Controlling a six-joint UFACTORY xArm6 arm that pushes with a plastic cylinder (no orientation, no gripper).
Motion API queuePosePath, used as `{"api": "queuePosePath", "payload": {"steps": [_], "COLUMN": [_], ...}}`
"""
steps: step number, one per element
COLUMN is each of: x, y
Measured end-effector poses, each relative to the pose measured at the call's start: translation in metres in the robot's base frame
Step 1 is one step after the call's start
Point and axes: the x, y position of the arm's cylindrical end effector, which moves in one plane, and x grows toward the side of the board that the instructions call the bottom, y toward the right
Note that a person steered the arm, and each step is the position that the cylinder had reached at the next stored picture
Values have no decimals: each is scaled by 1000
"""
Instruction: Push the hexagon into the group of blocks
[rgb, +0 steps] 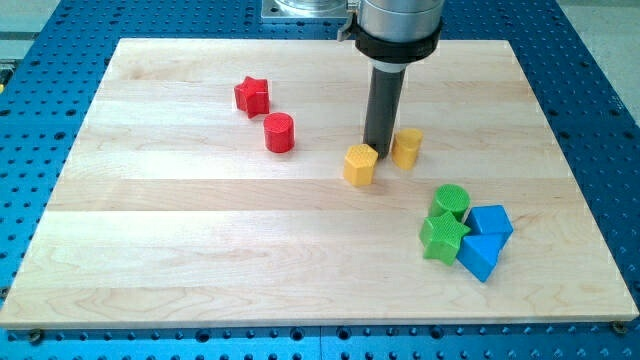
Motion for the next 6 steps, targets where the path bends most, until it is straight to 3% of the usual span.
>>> {"api": "queuePosePath", "payload": {"steps": [2, 3, 4, 5, 6], "x": [69, 35, 33, 64, 100], "y": [-9, -25, -57, -79, -43]}}
